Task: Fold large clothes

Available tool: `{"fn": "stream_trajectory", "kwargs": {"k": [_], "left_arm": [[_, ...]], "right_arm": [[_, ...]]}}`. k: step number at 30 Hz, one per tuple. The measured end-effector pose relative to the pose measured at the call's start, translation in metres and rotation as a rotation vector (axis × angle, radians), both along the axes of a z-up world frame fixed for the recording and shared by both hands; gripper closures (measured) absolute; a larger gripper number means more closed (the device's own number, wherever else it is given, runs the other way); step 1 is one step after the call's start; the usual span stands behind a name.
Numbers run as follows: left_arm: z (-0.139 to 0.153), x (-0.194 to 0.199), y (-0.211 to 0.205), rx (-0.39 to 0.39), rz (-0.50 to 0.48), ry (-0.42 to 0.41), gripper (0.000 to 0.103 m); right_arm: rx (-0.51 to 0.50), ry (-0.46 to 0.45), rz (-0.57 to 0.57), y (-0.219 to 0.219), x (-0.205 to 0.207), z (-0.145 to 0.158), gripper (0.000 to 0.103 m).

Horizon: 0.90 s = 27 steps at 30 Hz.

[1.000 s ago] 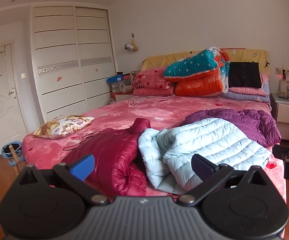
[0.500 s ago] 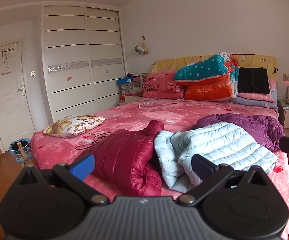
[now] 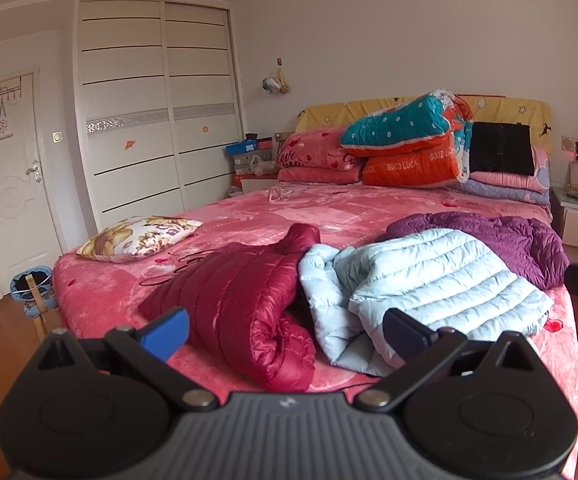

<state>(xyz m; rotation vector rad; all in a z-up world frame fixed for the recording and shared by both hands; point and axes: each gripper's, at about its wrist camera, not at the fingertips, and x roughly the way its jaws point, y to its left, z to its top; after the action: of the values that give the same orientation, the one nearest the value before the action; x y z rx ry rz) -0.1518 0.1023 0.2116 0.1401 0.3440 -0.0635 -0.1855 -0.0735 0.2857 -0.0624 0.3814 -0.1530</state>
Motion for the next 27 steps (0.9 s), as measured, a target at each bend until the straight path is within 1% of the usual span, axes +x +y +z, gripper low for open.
{"fn": "stream_trajectory", "kwargs": {"k": [6,12,20,22,25,27], "left_arm": [[-0.010,0.006,-0.017,0.005,-0.040,0.034,0.001],[-0.017,0.012,-0.034,0.017,-0.065,0.055,0.001],[-0.031,0.023,-0.058,0.022,-0.104,0.096,0.001],[-0.036,0.026,-0.062,0.001,-0.120,0.110,0.001],[-0.046,0.033,-0.064,-0.074,-0.165,0.137,0.001],[-0.057,0.038,-0.065,-0.108,-0.205,0.144,0.001]], "right_arm": [[0.017,0.016,-0.033,-0.016,0.007,-0.015,0.000],[0.055,0.032,-0.088,-0.039,0.014,-0.034,0.000],[0.067,0.036,-0.147,-0.064,0.020,-0.060,0.000],[0.070,0.036,-0.154,-0.068,0.021,-0.067,0.000],[0.090,0.040,-0.166,-0.080,0.024,-0.084,0.000],[0.105,0.045,-0.175,-0.088,0.026,-0.096,0.000]]}}
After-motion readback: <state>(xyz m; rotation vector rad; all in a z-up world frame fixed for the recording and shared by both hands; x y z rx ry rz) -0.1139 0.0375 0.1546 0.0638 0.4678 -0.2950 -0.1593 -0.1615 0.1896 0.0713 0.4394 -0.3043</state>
